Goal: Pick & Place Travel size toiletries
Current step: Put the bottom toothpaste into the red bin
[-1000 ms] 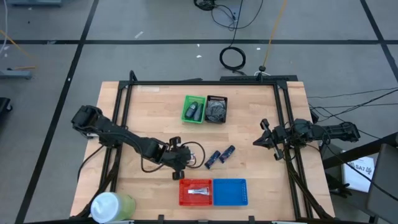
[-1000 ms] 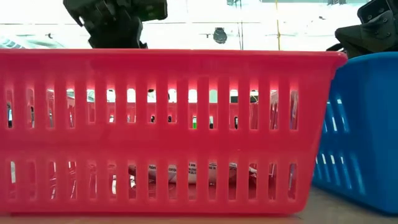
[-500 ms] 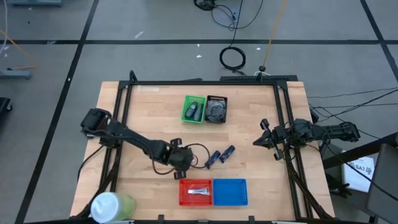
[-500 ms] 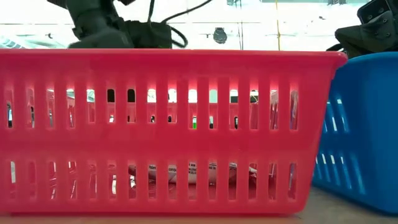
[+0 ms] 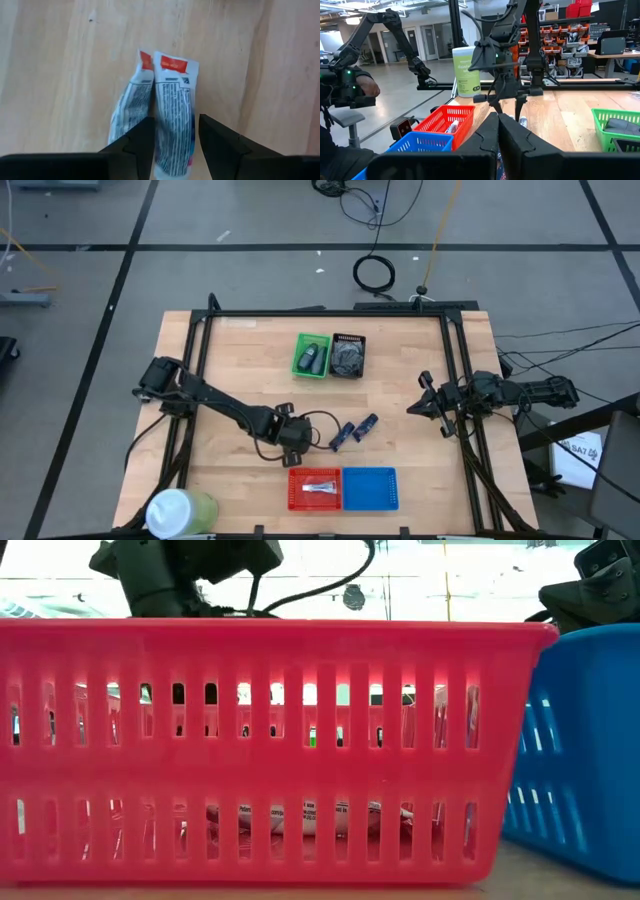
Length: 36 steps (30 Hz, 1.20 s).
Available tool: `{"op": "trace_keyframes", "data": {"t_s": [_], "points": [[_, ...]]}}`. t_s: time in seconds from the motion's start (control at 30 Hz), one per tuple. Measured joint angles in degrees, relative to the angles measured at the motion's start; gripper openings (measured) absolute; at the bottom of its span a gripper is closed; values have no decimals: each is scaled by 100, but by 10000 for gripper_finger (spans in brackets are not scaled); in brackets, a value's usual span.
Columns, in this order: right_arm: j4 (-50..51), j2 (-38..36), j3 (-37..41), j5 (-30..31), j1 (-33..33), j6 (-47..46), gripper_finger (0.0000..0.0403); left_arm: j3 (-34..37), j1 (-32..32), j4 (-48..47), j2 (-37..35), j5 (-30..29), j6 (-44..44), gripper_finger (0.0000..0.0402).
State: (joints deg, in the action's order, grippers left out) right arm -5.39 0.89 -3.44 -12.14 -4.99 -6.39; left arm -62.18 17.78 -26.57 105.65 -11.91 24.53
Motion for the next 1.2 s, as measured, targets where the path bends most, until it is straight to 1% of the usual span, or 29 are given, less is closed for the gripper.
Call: {"op": "trace_keyframes", "data": {"t_s": [0.3, 0.57, 0.73, 1.2], "points": [[-8, 0, 0, 2, 0, 0, 0, 13, -13, 20, 3, 40, -3, 136], [0, 0, 0, 2, 0, 0, 0, 250, -20, 172, -9, 223, 245, 123], [0, 0, 0, 2, 1, 0, 0, 309, -24, 350, -18, 248, 244, 122], [0, 0, 0, 2, 0, 0, 0, 311, -24, 333, -12, 245, 54, 122]]}}
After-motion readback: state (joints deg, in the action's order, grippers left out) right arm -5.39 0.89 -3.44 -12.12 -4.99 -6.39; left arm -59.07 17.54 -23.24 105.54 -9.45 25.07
